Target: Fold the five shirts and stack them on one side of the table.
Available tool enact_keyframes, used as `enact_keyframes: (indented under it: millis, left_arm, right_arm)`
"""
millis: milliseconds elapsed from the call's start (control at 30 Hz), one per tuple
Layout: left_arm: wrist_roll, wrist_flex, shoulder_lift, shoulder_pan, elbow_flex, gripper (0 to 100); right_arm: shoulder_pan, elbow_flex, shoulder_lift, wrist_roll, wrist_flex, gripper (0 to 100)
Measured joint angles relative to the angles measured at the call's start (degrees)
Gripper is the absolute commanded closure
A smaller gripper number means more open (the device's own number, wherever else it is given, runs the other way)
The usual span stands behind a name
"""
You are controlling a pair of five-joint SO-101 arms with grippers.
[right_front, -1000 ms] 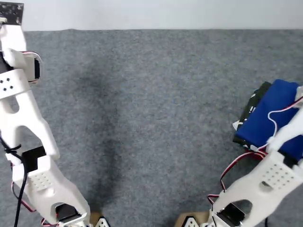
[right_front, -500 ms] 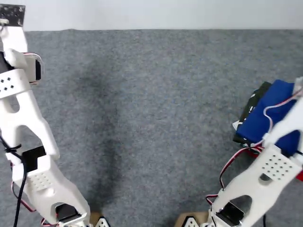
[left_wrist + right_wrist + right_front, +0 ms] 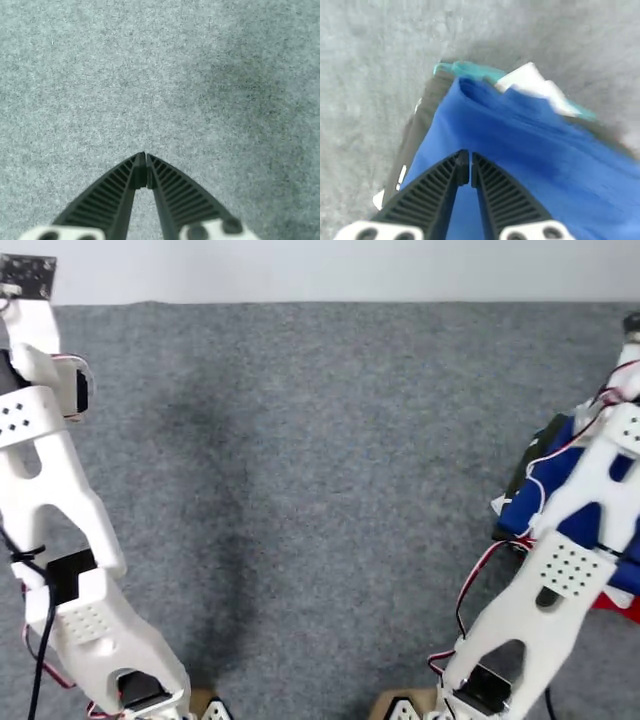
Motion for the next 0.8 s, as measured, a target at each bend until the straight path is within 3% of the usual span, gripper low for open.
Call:
enact_keyframes:
  millis: [300, 533, 800]
  left_arm:
    - [0.0, 0.0, -2.6, 0.0, 0.0, 100]
    - [0.0, 0.0, -6.3, 0.5, 2.2, 100]
    - [0.0, 0.0, -14.6, 6.1, 16.3, 100]
  right_arm:
    - [5.5, 5.0, -9.3, 0.1, 0.1, 98.8]
    - [6.6, 33.1, -28.3, 3.0, 0.1, 98.8]
    - [9.8, 60.3, -42.2, 9.1, -0.1, 98.8]
